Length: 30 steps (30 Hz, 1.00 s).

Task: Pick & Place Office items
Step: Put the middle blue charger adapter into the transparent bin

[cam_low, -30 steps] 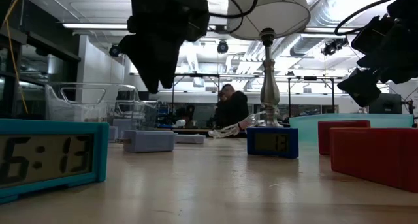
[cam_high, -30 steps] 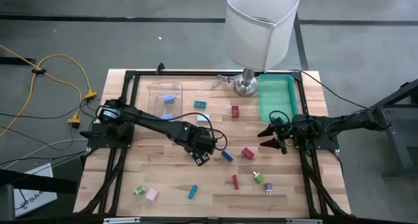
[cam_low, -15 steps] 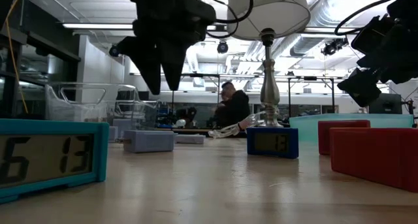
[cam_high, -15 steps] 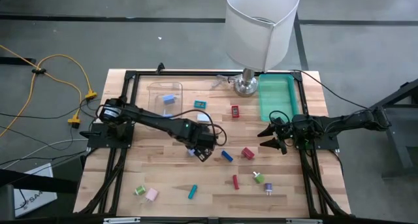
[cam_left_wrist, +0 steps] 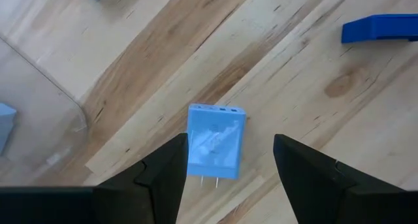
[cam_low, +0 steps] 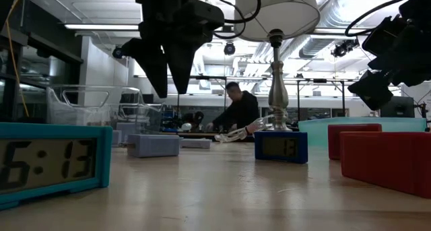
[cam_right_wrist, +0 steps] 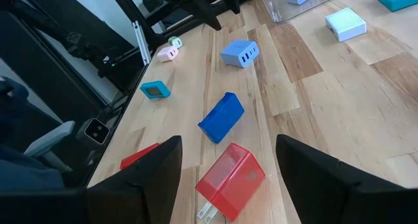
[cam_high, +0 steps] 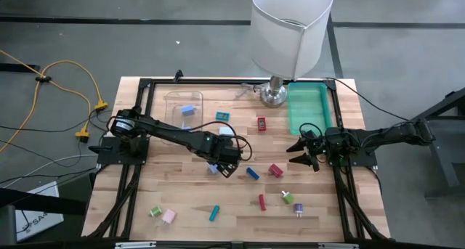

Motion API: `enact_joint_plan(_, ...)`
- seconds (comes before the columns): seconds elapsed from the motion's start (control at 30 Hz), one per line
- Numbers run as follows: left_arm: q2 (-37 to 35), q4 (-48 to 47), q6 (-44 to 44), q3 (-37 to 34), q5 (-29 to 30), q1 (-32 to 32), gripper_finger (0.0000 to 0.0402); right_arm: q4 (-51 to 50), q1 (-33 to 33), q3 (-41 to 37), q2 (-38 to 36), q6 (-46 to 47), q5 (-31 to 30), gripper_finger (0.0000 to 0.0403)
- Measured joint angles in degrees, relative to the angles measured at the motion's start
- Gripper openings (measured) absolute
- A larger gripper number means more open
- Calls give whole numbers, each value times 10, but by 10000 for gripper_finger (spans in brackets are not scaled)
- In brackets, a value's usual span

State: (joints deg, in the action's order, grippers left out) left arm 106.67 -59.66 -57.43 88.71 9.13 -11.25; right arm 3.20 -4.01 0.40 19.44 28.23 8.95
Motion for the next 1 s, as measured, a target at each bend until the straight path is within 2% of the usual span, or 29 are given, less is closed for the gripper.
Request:
enact_joint_plan(0.47, 10, -3, 0, -1, 0, -7, 306, 0, 0, 0, 0, 0, 0, 235)
enact_joint_plan(1.0, 47, -1, 8, -7, -1, -21, 315, 1, 0, 0, 0, 0, 0, 235)
